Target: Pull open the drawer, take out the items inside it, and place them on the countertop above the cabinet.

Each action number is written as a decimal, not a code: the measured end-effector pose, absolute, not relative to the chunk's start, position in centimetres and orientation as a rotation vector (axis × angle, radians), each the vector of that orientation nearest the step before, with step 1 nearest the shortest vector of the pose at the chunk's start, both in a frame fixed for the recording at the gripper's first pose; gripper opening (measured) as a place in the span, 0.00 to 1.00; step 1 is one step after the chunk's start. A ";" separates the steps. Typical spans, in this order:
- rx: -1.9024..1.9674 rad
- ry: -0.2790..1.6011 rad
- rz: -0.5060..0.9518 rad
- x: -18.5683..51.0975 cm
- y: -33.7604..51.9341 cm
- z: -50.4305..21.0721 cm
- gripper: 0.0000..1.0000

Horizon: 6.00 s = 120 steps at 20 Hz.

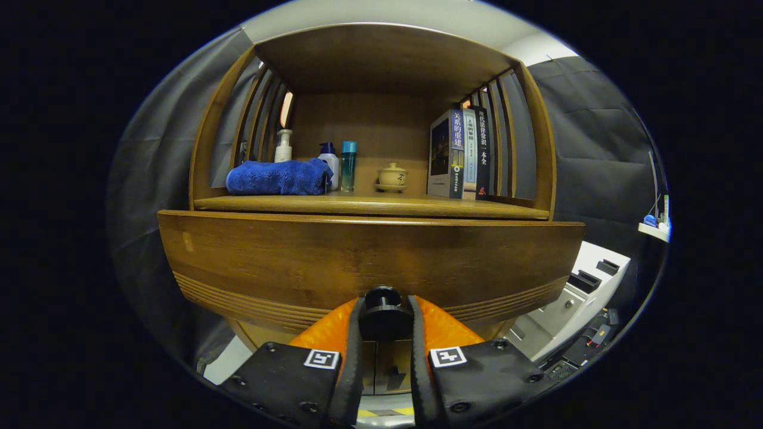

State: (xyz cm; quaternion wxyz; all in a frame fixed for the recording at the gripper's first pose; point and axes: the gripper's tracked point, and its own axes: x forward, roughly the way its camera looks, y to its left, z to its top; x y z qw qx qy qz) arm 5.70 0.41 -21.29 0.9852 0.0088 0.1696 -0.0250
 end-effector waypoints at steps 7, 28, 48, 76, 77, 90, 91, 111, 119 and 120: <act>-0.010 0.372 -0.061 2.8 0.4 -20.9 0.42; -0.022 0.417 -0.087 -2.6 0.4 -20.0 0.42; 0.036 0.306 -0.079 -3.6 0.2 -16.1 0.94; -0.055 0.841 -0.275 12.7 -3.5 -11.8 0.98; -0.047 0.888 -0.257 12.7 -3.1 -13.0 0.98; 0.077 1.189 -0.228 13.6 -2.8 -21.8 0.97; 0.072 1.211 -0.235 13.6 -2.8 -22.2 0.96; 0.060 1.137 -0.221 11.1 -1.1 -18.3 0.24; 0.036 1.054 -0.294 9.1 -2.7 -12.3 0.24; 0.042 1.046 -0.296 9.0 -2.6 -11.8 0.24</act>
